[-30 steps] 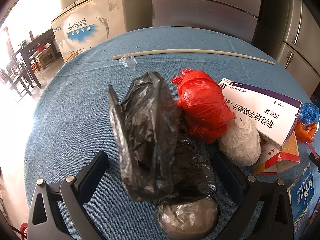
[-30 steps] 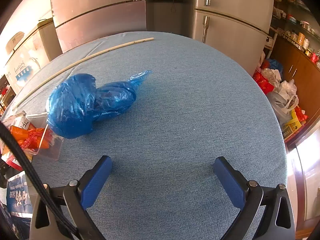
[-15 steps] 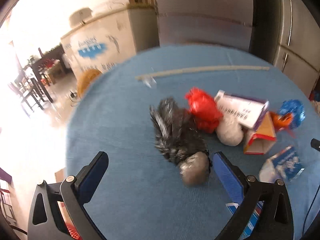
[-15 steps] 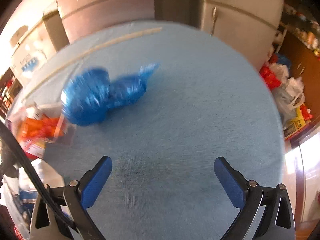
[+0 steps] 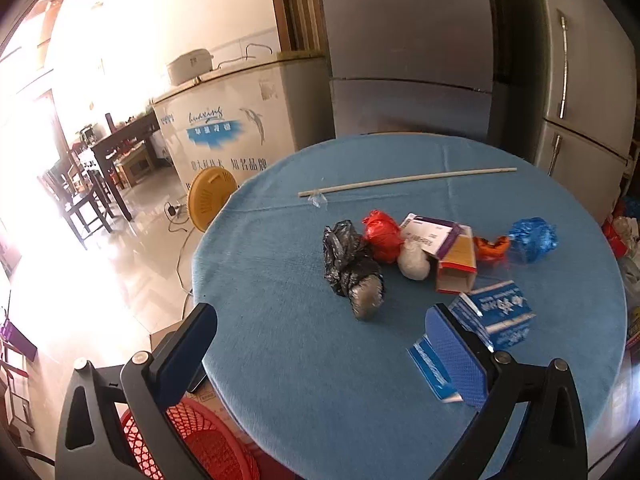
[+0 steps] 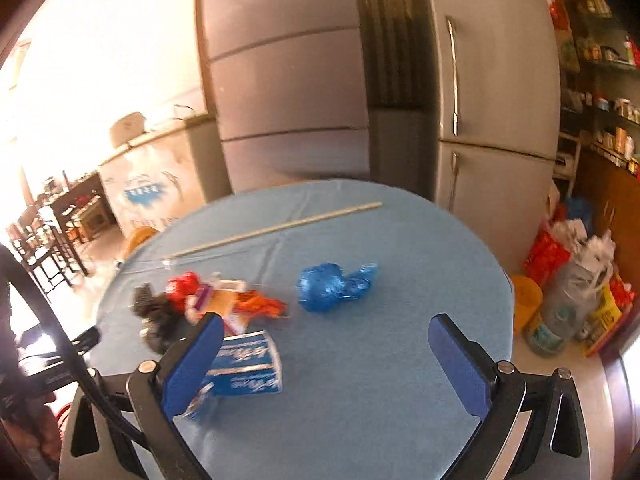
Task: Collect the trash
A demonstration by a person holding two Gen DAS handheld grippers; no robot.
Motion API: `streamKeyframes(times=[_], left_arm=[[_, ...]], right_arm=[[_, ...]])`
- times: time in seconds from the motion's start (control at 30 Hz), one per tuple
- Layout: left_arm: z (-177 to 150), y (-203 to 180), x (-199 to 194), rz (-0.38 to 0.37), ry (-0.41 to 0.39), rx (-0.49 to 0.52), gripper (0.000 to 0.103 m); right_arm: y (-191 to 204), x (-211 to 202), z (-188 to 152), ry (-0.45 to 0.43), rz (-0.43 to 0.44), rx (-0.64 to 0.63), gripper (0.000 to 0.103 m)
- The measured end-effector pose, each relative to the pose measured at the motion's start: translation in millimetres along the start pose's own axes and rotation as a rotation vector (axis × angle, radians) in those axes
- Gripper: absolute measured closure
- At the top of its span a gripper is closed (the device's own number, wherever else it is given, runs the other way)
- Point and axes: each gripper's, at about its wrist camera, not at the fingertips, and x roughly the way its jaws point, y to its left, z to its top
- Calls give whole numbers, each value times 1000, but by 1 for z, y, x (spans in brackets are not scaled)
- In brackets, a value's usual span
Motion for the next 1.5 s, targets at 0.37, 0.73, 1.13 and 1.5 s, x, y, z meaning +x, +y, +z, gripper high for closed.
streamKeyframes(times=[0.37,0.73,1.13,1.5], left_arm=[[-19,-21,-46,-12,-55,30,0],[-26,-31,-71,-18,-68,28,0],[-23,-46,-102,-2,-69,32,0],[-9,-66,-131,-42,-133,62,0]], right_arm=[[-33,-11,-29,62,47,134,0],[-47,-31,-42,53,21,107,0],[-67,-39,-49,30,51,127,0],[-77,-64,-47,-72,120,138,0]])
